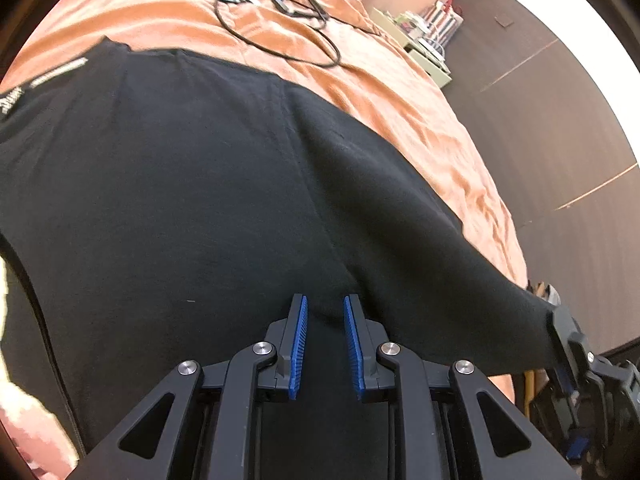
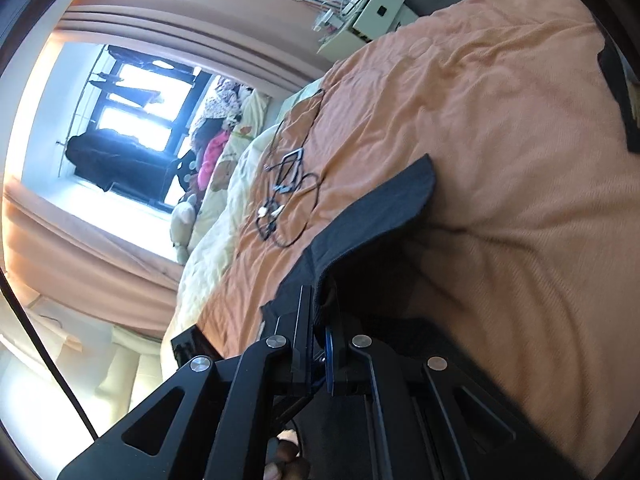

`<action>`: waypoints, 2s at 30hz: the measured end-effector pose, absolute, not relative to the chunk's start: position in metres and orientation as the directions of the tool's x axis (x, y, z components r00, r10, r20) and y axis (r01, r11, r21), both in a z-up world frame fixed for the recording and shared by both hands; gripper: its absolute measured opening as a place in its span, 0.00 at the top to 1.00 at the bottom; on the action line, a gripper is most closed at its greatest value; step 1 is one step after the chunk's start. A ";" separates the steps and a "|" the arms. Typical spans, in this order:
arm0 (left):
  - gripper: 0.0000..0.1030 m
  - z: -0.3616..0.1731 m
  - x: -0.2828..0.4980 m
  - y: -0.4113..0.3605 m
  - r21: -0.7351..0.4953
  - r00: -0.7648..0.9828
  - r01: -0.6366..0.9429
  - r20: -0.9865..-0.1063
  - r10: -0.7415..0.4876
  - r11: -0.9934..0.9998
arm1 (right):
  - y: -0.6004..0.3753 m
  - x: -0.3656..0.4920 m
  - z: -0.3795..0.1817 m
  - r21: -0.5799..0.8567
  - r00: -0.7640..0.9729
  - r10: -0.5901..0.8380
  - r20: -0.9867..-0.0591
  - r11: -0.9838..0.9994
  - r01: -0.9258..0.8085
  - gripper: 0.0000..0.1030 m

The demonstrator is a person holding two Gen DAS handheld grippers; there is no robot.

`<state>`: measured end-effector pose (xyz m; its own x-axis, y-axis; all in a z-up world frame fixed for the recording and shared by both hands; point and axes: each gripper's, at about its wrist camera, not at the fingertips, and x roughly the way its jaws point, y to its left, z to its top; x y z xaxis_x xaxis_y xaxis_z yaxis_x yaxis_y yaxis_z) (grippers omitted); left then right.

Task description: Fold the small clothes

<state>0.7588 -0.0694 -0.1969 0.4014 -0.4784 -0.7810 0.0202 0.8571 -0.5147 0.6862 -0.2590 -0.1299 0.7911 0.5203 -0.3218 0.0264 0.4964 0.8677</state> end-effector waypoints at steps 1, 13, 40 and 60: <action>0.79 -0.194 0.757 -0.066 -0.507 0.406 0.013 -0.785 -0.468 0.862 | -0.257 0.686 -0.127 0.868 0.790 0.524 -0.319 0.496 0.021 0.99; 0.79 -0.142 0.732 -0.004 -0.430 0.462 -0.031 -0.807 -0.369 0.902 | -0.213 0.693 -0.132 0.840 0.718 0.583 -0.380 0.542 0.004 0.99; 0.77 -0.127 0.712 -0.091 -0.354 0.373 0.186 -0.838 -0.399 0.917 | -0.322 0.662 -0.126 0.816 0.787 0.440 -0.432 0.562 0.133 0.46; 0.54 -0.181 0.752 -0.200 -0.193 0.386 0.320 -0.868 -0.313 0.928 | -0.339 0.633 -0.151 0.849 0.808 0.391 -0.441 0.473 0.234 0.56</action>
<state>0.7522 -0.1999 -0.1809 0.3862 -0.3134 -0.8676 0.3201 0.9276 -0.1926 0.6328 -0.3387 -0.1512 0.8077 0.3914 -0.4409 0.2341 0.4735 0.8491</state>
